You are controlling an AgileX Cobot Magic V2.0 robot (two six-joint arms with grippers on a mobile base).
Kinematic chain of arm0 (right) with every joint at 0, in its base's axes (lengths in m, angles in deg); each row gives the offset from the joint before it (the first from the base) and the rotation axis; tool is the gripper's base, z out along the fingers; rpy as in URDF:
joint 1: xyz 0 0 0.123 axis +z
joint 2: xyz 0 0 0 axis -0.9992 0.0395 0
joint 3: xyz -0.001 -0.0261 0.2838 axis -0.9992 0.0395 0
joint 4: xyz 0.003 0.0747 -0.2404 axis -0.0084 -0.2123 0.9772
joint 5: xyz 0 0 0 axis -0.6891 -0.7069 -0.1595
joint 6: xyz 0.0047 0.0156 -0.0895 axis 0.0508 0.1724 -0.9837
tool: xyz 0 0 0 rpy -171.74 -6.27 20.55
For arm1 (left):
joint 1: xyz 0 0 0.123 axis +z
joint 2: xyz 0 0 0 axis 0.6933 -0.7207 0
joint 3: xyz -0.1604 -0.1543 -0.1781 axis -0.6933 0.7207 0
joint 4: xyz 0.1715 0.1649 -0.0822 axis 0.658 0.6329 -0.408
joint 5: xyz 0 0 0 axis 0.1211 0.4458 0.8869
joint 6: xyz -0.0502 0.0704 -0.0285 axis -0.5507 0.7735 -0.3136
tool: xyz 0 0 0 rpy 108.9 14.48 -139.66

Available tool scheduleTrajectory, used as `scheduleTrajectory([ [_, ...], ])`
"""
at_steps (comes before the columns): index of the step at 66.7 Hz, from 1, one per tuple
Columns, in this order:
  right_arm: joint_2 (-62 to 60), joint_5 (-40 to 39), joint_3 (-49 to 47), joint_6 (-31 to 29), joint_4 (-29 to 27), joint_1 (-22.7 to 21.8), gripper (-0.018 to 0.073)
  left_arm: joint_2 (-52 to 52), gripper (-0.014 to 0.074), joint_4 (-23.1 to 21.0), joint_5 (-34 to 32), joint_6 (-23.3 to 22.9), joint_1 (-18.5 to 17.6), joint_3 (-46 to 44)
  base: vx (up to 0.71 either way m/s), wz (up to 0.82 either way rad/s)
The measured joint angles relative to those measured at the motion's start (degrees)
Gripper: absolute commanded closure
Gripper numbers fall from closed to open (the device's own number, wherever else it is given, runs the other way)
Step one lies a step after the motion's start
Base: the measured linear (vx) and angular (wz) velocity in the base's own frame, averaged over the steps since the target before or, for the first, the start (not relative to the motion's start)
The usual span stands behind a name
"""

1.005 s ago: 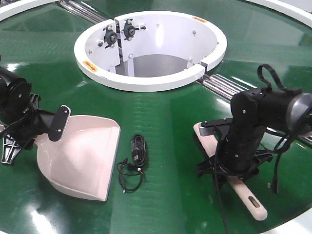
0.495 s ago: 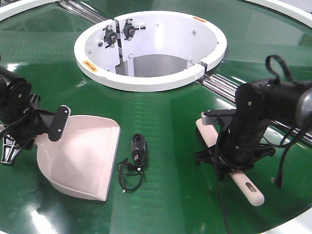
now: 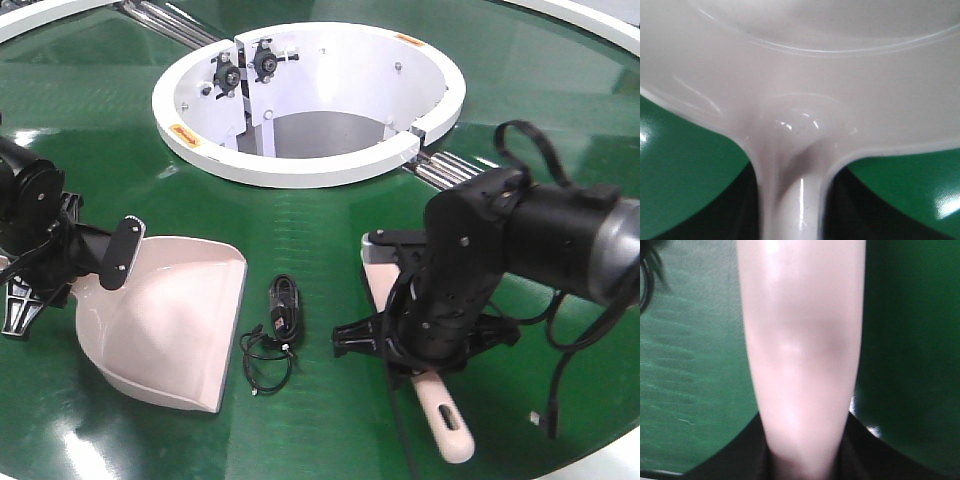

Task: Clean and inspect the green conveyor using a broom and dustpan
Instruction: 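Lift the brush with the right gripper and bring it behind the black cable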

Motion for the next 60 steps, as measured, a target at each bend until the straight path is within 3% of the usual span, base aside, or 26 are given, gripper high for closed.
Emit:
scheduleTrajectory([
  [17, 4.9, -0.3, -1.2, 5.6, -1.2, 2.9, 0.0564, 0.0, 0.0603, 0.0, 0.0, 0.0, 0.0, 0.0, 0.00, 0.00],
  [60, 17.7, 4.4, -15.5, 8.1, -7.5, 5.9, 0.0564, 0.0, 0.0603, 0.0, 0.0, 0.0, 0.0, 0.0, 0.00, 0.00],
])
